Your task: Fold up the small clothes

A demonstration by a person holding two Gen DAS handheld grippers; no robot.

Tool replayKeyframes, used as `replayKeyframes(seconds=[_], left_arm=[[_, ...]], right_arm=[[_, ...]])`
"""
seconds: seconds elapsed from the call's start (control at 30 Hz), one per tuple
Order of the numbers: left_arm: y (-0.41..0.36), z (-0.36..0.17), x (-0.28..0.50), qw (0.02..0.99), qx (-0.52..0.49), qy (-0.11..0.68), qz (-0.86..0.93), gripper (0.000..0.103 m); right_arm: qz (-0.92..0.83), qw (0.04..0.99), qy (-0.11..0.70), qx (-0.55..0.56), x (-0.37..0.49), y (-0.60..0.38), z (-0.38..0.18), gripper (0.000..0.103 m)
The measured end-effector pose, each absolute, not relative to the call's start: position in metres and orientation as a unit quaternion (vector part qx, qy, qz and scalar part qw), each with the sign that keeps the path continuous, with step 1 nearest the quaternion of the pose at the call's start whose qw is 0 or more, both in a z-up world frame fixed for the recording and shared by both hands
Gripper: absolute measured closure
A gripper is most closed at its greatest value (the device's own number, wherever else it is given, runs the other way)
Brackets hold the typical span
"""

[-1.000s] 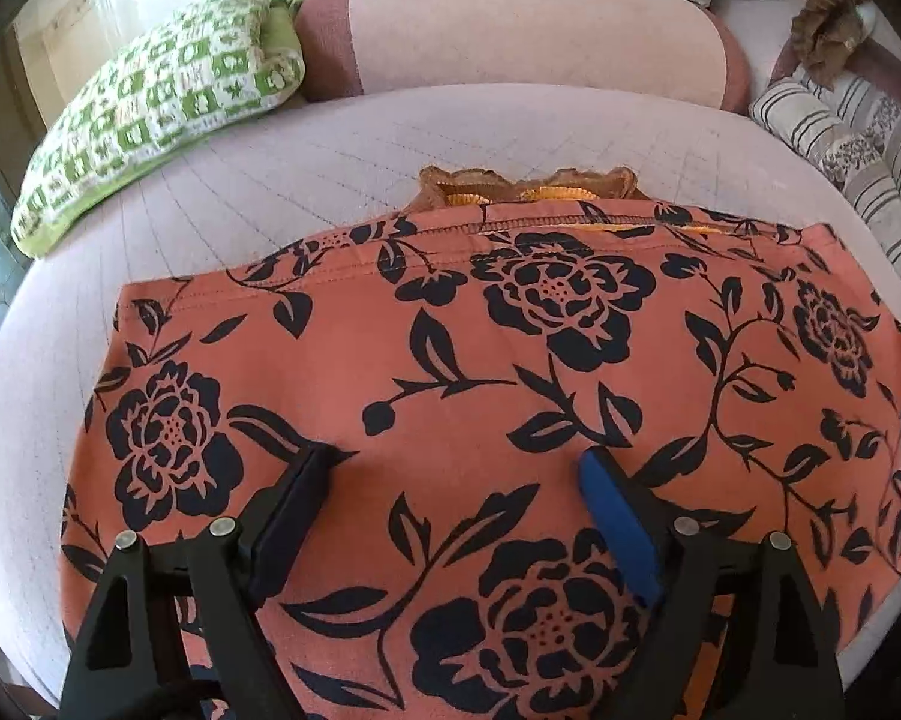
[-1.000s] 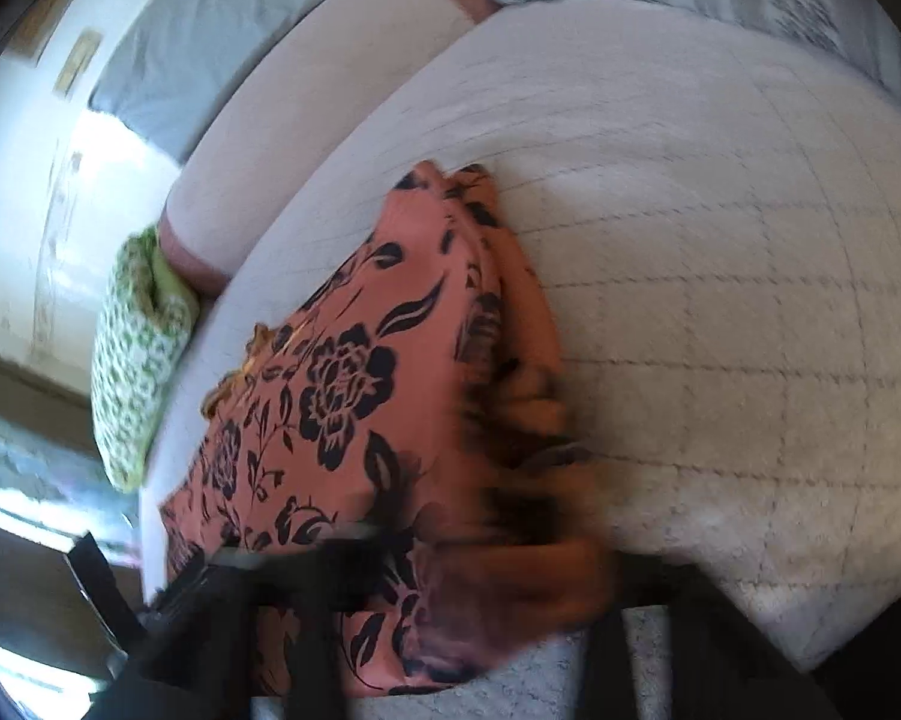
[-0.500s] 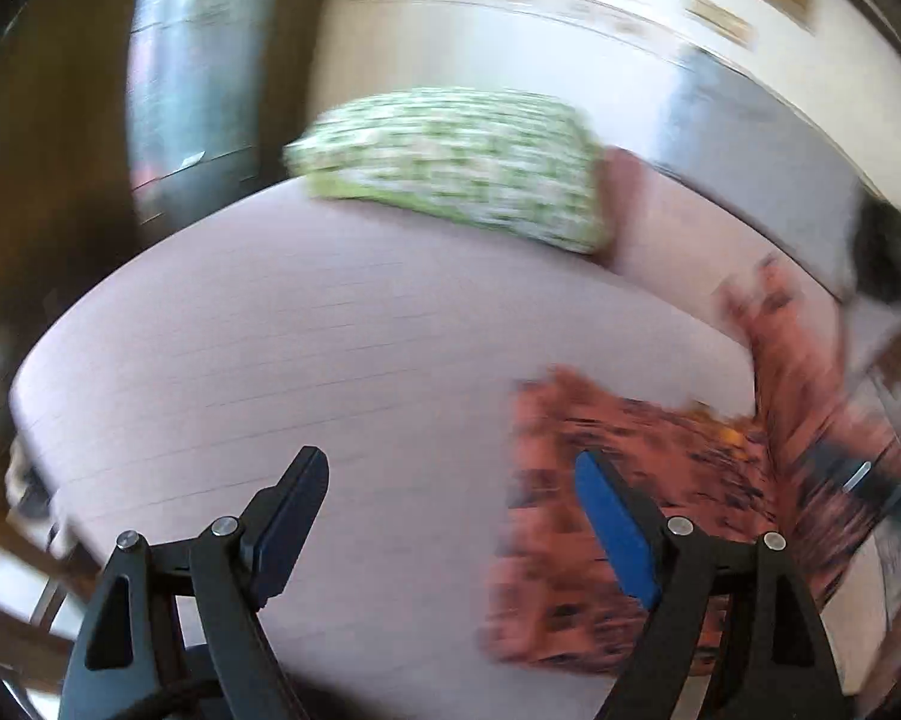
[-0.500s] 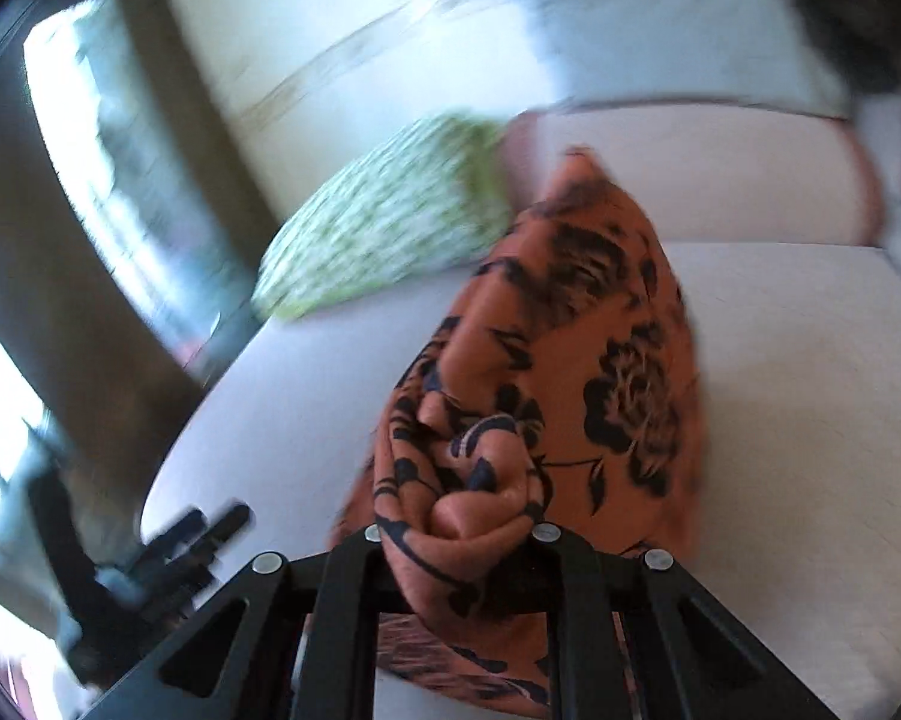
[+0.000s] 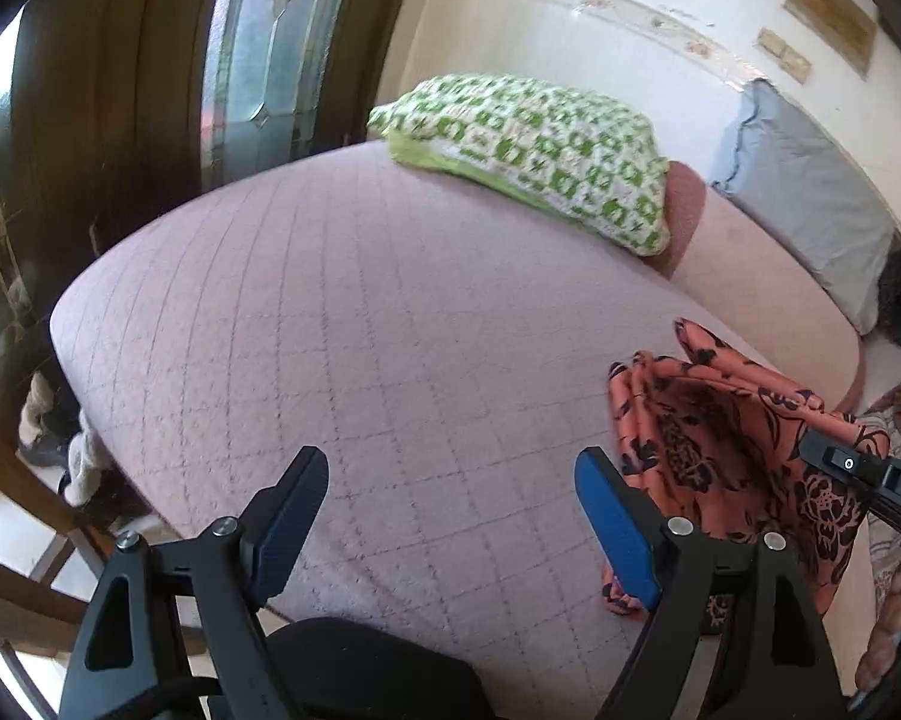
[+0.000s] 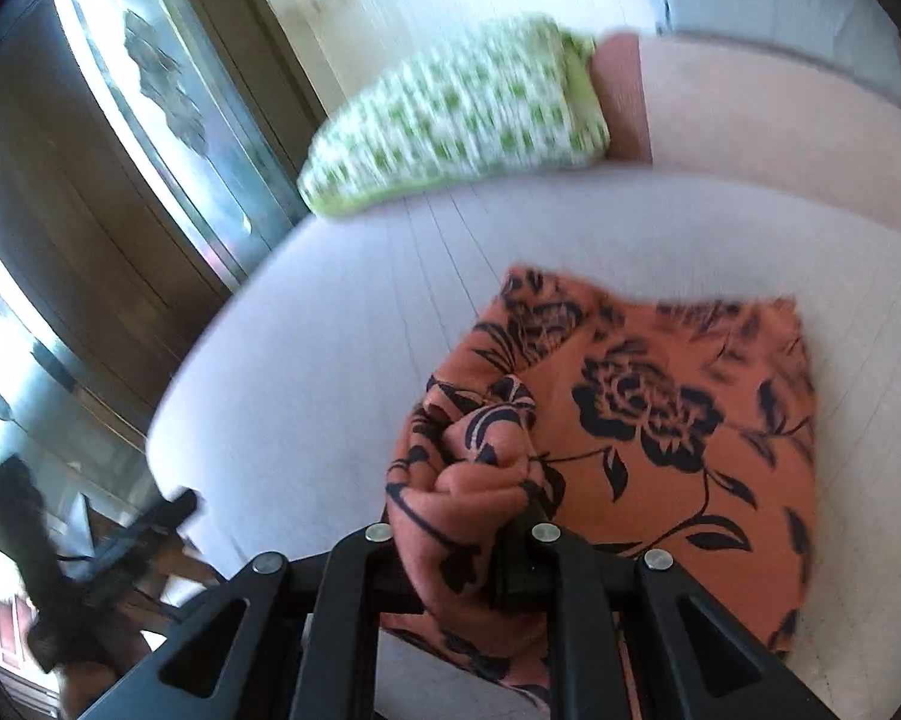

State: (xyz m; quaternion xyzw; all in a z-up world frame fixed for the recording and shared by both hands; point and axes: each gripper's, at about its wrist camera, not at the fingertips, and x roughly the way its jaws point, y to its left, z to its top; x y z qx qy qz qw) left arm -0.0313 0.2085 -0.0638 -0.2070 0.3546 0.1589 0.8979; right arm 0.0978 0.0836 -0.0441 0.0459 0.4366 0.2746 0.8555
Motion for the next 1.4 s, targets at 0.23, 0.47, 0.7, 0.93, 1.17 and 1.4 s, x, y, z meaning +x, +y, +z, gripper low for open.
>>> replayKeyframes(seconds=[0.23, 0.47, 0.7, 0.93, 1.17, 1.4], left_arm=[[0.200, -0.074, -0.026, 0.886, -0.206, 0.390, 0.142, 0.018], [0.165, -0.068, -0.014, 0.884, -0.221, 0.409, 0.059, 0.018], [0.097, -0.074, 0.007, 0.870, -0.206, 0.447, -0.026, 0.018], [0.071, -0.095, 0.034, 0.846, -0.214, 0.488, -0.028, 0.063], [0.081, -0.065, 0.022, 0.884, -0.173, 0.434, 0.013, 0.091], [0.099, -0.120, 0.029, 0.848, -0.207, 0.486, 0.034, 0.090]], right_arm=[[0.285, 0.813, 0.507, -0.018, 0.082, 0.135, -0.141, 0.081], [0.328, 0.801, 0.479, 0.145, 0.075, 0.071, -0.116, 0.022], [0.251, 0.825, 0.452, 0.227, 0.068, -0.028, -0.116, 0.022], [0.244, 0.825, 0.440, 0.256, 0.074, -0.060, -0.118, 0.022], [0.257, 0.818, 0.448, 0.253, 0.079, -0.058, -0.127, 0.022], [0.273, 0.809, 0.467, 0.231, 0.085, -0.048, -0.128, 0.022]])
